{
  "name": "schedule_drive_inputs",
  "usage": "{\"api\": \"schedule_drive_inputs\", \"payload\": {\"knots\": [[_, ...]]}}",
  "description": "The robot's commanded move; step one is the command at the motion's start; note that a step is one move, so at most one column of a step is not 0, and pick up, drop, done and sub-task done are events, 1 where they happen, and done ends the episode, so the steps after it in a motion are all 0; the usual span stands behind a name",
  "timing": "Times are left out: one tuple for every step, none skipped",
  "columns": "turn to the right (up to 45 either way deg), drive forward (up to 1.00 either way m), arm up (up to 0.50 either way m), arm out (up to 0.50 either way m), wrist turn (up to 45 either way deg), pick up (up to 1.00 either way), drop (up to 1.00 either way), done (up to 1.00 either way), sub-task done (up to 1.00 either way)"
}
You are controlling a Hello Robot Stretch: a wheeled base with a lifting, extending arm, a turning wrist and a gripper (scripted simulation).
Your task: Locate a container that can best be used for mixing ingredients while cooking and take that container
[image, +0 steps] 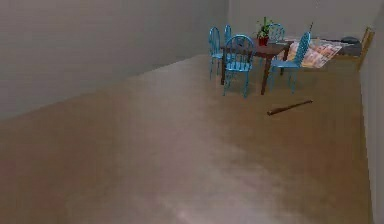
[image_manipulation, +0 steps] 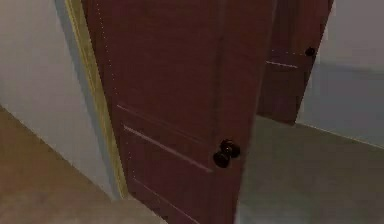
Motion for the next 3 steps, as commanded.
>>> {"api": "schedule_drive_inputs", "payload": {"knots": [[0.0,1.0,0.0,0.0,0.0,0.0,0.0,0.0,0.0],[0.0,1.0,0.0,0.0,0.0,0.0,0.0,0.0,0.0],[0.0,1.0,0.0,0.0,0.0,0.0,0.0,0.0,0.0]]}}
